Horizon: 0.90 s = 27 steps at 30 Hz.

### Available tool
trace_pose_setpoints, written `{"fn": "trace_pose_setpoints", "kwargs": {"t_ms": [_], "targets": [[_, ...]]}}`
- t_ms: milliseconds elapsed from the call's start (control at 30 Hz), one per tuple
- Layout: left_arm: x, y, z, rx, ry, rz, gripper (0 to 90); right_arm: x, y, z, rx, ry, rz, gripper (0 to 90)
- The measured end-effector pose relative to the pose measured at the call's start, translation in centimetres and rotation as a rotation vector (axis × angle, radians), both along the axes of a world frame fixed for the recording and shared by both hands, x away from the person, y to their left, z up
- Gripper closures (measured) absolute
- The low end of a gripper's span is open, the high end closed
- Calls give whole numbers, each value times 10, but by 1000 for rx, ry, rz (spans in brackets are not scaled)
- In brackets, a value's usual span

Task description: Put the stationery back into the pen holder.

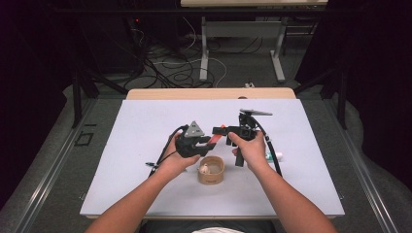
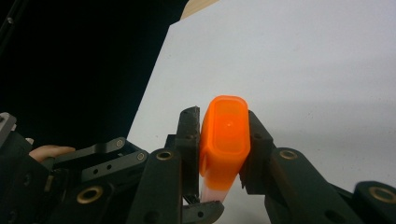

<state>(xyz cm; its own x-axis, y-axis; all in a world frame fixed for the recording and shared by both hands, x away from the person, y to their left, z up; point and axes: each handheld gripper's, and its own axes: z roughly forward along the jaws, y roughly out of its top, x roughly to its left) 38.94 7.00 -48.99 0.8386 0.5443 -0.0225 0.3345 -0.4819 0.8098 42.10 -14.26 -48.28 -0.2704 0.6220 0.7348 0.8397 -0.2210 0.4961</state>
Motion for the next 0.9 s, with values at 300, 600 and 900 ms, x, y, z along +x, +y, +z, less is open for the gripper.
{"fn": "trace_pose_setpoints", "kwargs": {"t_ms": [300,600,900], "targets": [[-3,12,4,-30,-32,71,520,-1,-9,5,2,-28,-4,740],[-9,36,8,-21,-43,156,442,-10,-18,12,8,-65,-2,740],[-14,65,6,-78,-17,223,419,-26,-26,23,27,-114,23,740]]}}
